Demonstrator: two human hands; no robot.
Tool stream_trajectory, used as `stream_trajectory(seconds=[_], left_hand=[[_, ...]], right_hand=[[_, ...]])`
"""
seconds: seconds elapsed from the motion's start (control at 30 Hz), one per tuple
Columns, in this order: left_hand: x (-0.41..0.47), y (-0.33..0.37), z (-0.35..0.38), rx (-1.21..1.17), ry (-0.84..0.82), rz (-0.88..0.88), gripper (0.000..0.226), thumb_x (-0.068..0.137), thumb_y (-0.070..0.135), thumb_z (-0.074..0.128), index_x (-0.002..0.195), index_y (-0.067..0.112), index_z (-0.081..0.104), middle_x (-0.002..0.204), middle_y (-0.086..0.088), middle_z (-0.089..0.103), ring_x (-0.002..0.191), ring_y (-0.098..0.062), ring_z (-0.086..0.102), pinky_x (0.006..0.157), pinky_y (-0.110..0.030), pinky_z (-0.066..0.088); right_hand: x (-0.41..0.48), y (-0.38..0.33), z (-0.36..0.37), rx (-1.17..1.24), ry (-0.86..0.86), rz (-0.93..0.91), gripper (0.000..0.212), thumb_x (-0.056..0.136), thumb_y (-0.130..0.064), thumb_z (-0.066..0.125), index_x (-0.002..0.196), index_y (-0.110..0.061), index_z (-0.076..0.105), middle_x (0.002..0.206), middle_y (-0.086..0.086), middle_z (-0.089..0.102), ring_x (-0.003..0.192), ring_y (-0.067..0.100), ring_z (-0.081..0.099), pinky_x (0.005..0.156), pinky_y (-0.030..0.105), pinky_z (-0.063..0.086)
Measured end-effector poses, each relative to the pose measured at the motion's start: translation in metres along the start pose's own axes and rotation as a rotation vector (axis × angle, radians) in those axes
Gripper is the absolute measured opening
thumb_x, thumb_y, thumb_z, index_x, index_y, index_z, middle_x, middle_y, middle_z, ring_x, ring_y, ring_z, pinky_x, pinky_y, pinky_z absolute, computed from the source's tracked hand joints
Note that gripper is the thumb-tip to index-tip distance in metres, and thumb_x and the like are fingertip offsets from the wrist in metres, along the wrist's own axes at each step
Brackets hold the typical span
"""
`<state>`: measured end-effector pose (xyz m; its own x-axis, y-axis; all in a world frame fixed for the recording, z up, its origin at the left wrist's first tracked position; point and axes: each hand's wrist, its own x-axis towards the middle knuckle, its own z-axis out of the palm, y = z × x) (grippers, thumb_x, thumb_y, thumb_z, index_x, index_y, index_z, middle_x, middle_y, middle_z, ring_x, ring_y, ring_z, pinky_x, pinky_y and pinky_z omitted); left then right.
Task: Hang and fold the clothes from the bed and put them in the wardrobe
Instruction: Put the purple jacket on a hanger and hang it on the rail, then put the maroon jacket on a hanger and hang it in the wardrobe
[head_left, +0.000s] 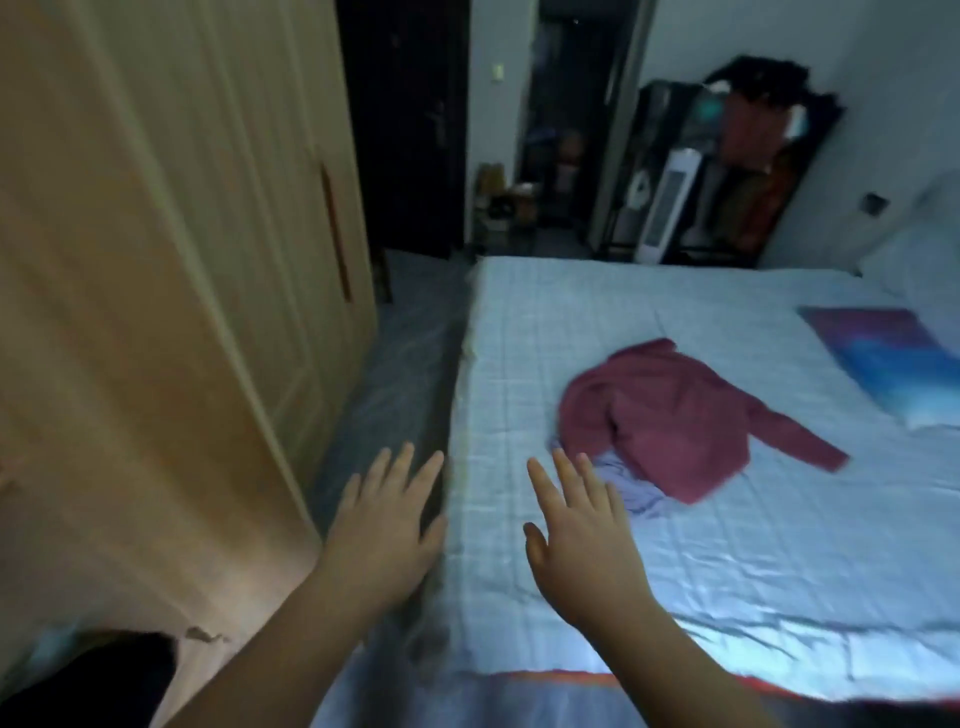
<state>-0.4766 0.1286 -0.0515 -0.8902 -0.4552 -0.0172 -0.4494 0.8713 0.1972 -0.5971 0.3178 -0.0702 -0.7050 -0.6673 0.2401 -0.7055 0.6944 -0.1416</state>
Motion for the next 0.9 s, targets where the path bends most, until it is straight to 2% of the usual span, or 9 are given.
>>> stream_trajectory(seconds=[0.1,0.27,0.5,0.67,0.83,0.9], left_hand=[[0.021,0.059,0.038,0.016,-0.123,0.106,0.080,0.084,0.064,0.010,0.158,0.035,0.005,0.168,-0.002,0.008,0.154,-0.026,0.006,0.122,-0.047,0.013],[0.057,0.113,0.074,0.054,-0.209,0.256,0.071,0.096,0.057,0.028,0.159,0.034,0.003,0.168,-0.004,0.005,0.154,-0.028,0.004,0.122,-0.046,0.012],[0.151,0.172,0.122,0.029,-0.259,0.338,0.093,0.075,0.066,-0.003,0.159,0.029,0.009,0.167,-0.007,0.010,0.153,-0.031,0.009,0.121,-0.048,0.017],[0.250,0.199,0.146,-0.007,-0.300,0.291,0.080,0.086,0.060,0.021,0.159,0.027,0.016,0.165,-0.012,0.017,0.150,-0.035,0.018,0.119,-0.049,0.024],[0.342,0.225,0.161,-0.023,-0.305,0.288,0.080,0.085,0.058,0.027,0.158,0.024,0.021,0.163,-0.014,0.024,0.148,-0.037,0.024,0.116,-0.050,0.029],[0.371,0.239,0.170,-0.023,-0.305,0.295,0.075,0.092,0.056,0.033,0.158,0.023,0.020,0.163,-0.015,0.023,0.147,-0.038,0.025,0.116,-0.050,0.029]], right_hand=[[-0.025,0.057,0.012,-0.023,-0.059,0.143,0.069,0.081,-0.042,0.062,0.145,-0.021,0.045,0.151,0.013,0.045,0.139,0.038,0.042,0.106,0.056,0.040],[-0.041,0.121,0.027,-0.028,-0.114,0.284,0.069,0.085,-0.041,0.060,0.149,-0.022,0.041,0.156,0.011,0.039,0.144,0.035,0.034,0.111,0.056,0.036],[-0.001,0.209,0.052,-0.038,-0.158,0.363,0.066,0.091,-0.039,0.054,0.152,-0.022,0.034,0.159,0.011,0.032,0.148,0.034,0.025,0.116,0.054,0.027],[0.067,0.275,0.070,-0.031,-0.213,0.388,0.066,0.090,-0.038,0.053,0.151,-0.021,0.035,0.158,0.010,0.034,0.146,0.035,0.029,0.114,0.053,0.031],[0.138,0.339,0.086,0.012,-0.214,0.425,0.066,0.090,-0.036,0.056,0.151,-0.021,0.035,0.157,0.010,0.034,0.145,0.034,0.029,0.113,0.051,0.033],[0.156,0.359,0.093,0.029,-0.221,0.452,0.067,0.089,-0.034,0.057,0.151,-0.020,0.035,0.157,0.012,0.034,0.145,0.035,0.030,0.113,0.052,0.034]])
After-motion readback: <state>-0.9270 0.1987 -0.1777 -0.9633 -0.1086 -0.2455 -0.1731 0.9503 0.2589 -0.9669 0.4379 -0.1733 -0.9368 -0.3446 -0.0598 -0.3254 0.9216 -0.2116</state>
